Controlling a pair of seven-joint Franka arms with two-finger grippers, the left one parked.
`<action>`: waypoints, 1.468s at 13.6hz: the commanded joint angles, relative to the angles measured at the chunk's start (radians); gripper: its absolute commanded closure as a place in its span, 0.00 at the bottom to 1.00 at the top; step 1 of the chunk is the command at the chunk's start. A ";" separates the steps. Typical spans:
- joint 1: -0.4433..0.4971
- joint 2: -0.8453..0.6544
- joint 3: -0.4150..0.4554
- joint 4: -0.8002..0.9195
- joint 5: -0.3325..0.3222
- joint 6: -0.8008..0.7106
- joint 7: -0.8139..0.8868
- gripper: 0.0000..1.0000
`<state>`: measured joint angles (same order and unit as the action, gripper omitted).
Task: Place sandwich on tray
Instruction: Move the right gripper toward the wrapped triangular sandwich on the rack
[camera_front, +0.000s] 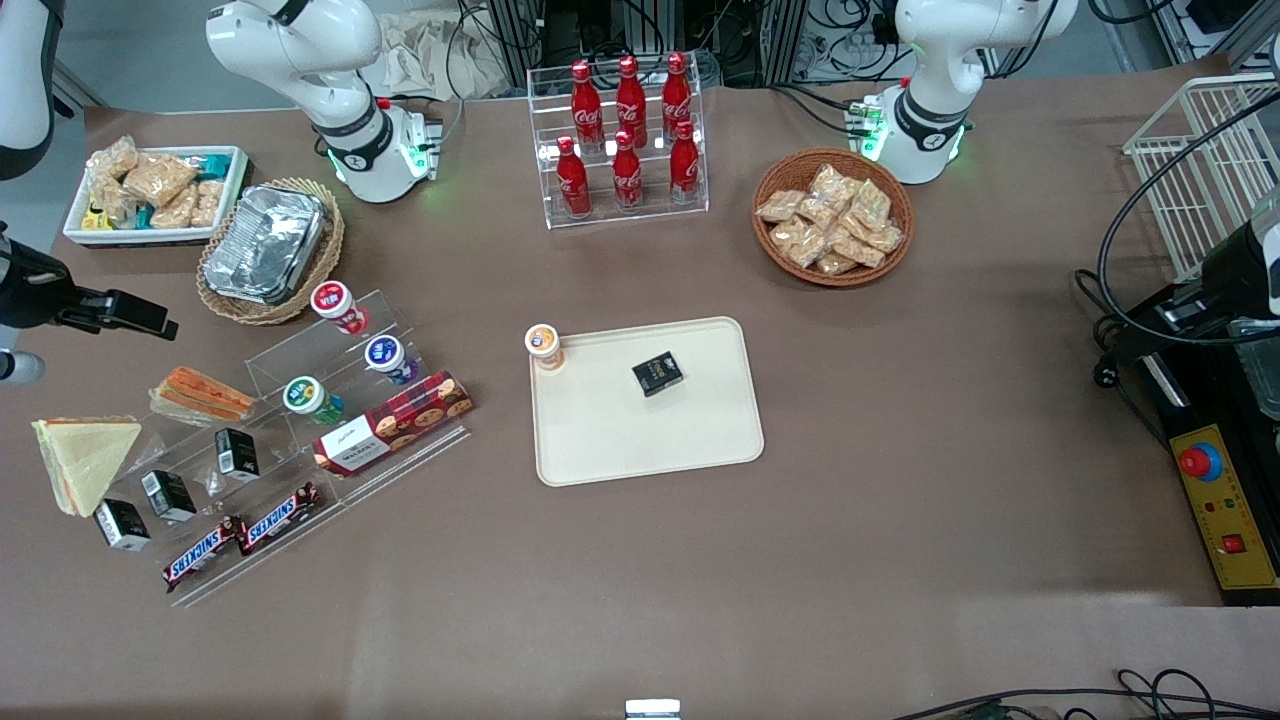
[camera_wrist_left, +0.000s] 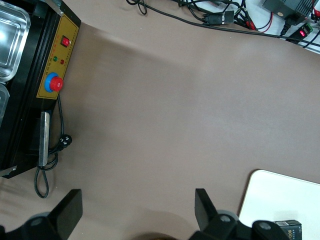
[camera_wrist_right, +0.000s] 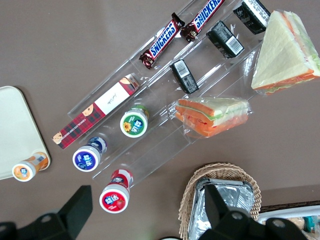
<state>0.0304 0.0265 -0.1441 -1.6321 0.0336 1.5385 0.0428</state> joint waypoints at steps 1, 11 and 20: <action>-0.001 0.003 0.001 0.008 0.000 -0.006 0.008 0.00; -0.076 0.013 -0.017 0.021 -0.050 0.084 -0.012 0.00; -0.369 0.125 -0.017 0.000 -0.032 0.285 -0.306 0.00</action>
<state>-0.3103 0.1154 -0.1717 -1.6338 -0.0145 1.7790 -0.2085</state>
